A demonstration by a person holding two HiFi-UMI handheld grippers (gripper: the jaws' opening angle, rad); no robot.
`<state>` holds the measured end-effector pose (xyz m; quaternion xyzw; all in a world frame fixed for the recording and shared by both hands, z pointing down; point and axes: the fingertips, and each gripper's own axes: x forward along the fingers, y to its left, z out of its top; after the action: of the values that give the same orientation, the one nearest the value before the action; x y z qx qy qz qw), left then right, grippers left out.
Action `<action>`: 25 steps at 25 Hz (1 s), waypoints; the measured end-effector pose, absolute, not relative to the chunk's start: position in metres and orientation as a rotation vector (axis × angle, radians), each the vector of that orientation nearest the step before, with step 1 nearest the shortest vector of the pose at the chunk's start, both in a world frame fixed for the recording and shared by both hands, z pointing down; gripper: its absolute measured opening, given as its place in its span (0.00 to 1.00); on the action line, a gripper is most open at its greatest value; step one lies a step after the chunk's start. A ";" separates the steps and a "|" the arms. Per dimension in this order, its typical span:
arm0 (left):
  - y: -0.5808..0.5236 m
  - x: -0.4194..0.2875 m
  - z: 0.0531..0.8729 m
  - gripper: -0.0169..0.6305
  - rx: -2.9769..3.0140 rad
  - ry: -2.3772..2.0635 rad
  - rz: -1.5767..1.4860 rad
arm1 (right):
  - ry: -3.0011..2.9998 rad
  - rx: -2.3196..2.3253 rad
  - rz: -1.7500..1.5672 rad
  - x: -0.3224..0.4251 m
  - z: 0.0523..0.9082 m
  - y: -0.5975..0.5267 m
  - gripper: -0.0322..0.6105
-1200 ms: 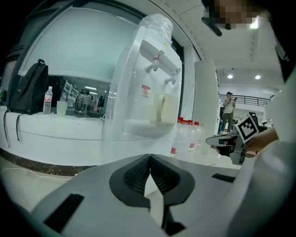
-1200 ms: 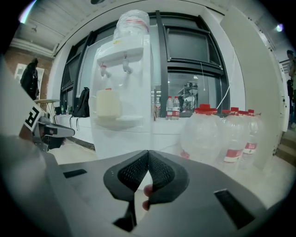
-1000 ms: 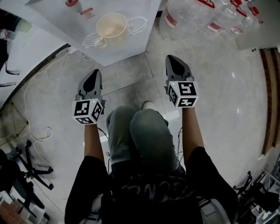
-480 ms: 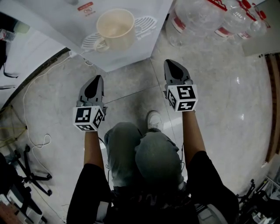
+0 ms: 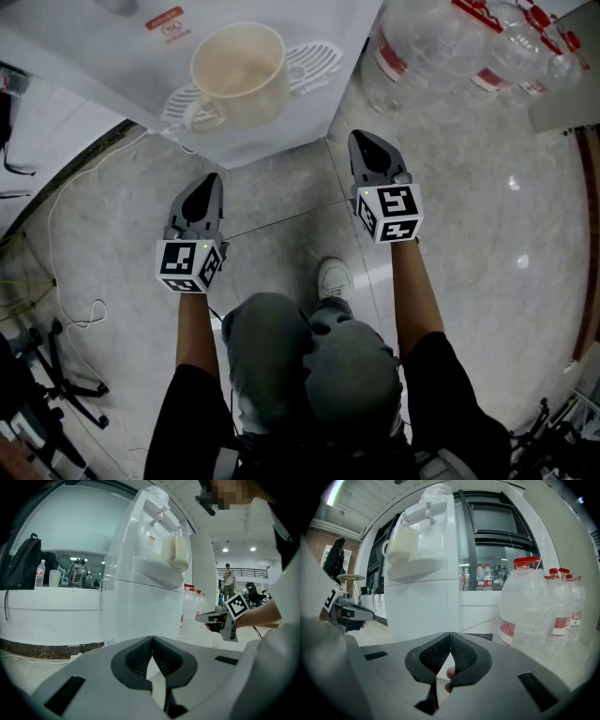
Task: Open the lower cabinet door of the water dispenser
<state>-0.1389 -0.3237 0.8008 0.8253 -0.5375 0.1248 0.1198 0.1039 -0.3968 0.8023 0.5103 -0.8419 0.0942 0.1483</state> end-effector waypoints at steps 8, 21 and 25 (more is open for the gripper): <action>-0.327 -0.141 0.815 0.04 2.401 -1.551 0.400 | -2.514 1.362 0.292 0.088 0.804 -0.431 0.16; -0.325 -0.149 0.842 0.04 2.365 -1.519 0.454 | -2.638 1.176 0.380 0.068 0.811 -0.456 0.46; -0.323 -0.151 0.848 0.04 2.360 -1.518 0.473 | -2.622 1.136 0.351 0.060 0.816 -0.462 0.46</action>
<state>-0.1513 -0.3234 0.8484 0.8202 -0.5278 0.1643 0.1474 0.0599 -0.4624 0.8158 0.3912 -0.9029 0.1207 0.1309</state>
